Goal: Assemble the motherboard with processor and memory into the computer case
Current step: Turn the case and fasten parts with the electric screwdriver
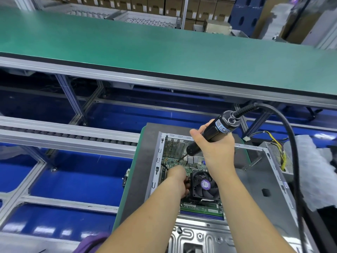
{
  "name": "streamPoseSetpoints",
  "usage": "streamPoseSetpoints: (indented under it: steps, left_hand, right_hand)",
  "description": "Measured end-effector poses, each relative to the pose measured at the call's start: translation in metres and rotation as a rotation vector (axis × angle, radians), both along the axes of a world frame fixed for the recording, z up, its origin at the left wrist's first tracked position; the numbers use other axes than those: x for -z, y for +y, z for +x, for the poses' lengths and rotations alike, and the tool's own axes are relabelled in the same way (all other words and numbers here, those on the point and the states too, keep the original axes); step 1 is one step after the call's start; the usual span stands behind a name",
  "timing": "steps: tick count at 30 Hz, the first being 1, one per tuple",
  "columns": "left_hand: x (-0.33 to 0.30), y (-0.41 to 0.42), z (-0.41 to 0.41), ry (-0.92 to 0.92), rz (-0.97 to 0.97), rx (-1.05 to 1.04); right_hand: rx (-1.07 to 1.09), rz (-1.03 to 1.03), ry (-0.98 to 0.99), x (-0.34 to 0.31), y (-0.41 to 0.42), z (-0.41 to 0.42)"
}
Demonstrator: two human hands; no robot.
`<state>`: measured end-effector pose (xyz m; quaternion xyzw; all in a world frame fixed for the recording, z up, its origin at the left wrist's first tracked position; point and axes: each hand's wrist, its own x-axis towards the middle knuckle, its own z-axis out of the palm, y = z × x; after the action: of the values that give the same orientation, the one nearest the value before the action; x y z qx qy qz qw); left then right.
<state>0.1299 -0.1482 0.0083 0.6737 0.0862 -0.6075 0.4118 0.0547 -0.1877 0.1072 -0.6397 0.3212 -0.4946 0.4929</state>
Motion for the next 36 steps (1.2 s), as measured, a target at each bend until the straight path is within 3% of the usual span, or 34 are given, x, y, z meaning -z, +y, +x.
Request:
streamPoseSetpoints:
  steps: [21, 36]
  left_hand:
    - [-0.001, -0.002, 0.002, -0.042, -0.039, 0.019]
    - [-0.011, 0.001, 0.002, -0.059, -0.061, 0.0]
  right_hand:
    - [-0.126, -0.015, 0.185, -0.01, -0.014, 0.032]
    - [-0.147, -0.015, 0.158, -0.007, -0.021, 0.035]
